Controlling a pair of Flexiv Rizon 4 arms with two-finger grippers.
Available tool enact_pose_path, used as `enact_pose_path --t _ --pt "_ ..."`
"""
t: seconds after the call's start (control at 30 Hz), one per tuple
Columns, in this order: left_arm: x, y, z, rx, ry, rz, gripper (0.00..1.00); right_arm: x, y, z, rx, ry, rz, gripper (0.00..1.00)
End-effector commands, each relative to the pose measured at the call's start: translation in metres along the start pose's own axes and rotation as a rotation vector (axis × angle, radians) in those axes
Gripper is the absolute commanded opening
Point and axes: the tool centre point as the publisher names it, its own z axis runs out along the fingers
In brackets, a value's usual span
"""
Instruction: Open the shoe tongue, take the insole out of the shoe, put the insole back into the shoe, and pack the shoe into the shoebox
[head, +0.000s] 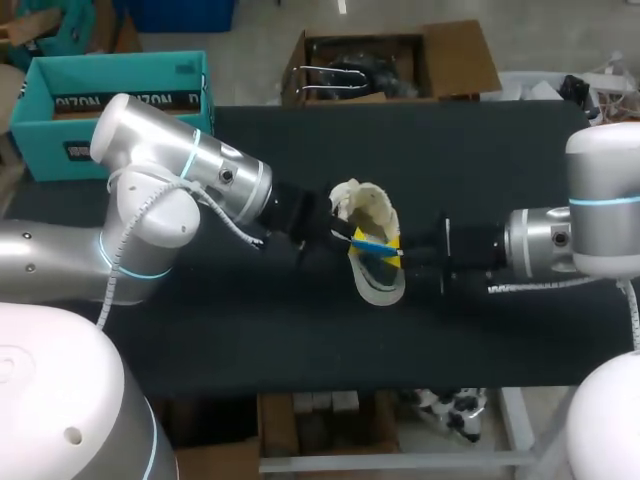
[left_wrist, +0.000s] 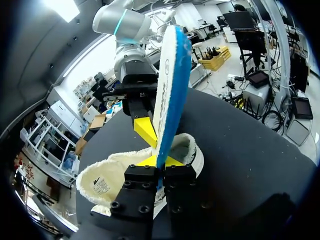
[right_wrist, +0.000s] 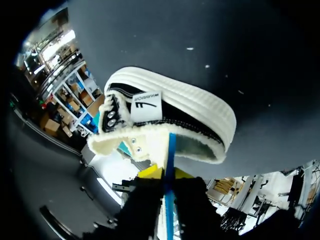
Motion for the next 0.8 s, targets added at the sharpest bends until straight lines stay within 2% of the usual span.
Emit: enact_pose_path --t 0.03,0.27,0.5,0.7,0.8 --pt "-0.001 0.001 0.007 -0.013 -0.005 0.006 0.00 0.005 -0.009 0.002 -0.075 -0.028 0.005 0.00" --pt "-0.004 0.004 0.011 -0.052 -0.015 0.021 0.00 0.009 0.012 0.007 -0.080 -0.055 -0.024 0.00" --pt "-0.009 0.016 0.015 -0.083 -0.015 0.001 0.00 0.010 0.037 0.009 -0.061 -0.051 -0.025 0.00" --pt "-0.011 0.028 0.020 -0.091 -0.017 -0.041 0.00 0.010 0.048 0.011 -0.068 -0.060 -0.005 0.00" --pt "-0.010 0.027 0.019 -0.074 -0.024 -0.054 0.04 0.010 0.045 0.010 -0.070 -0.055 -0.006 0.00"
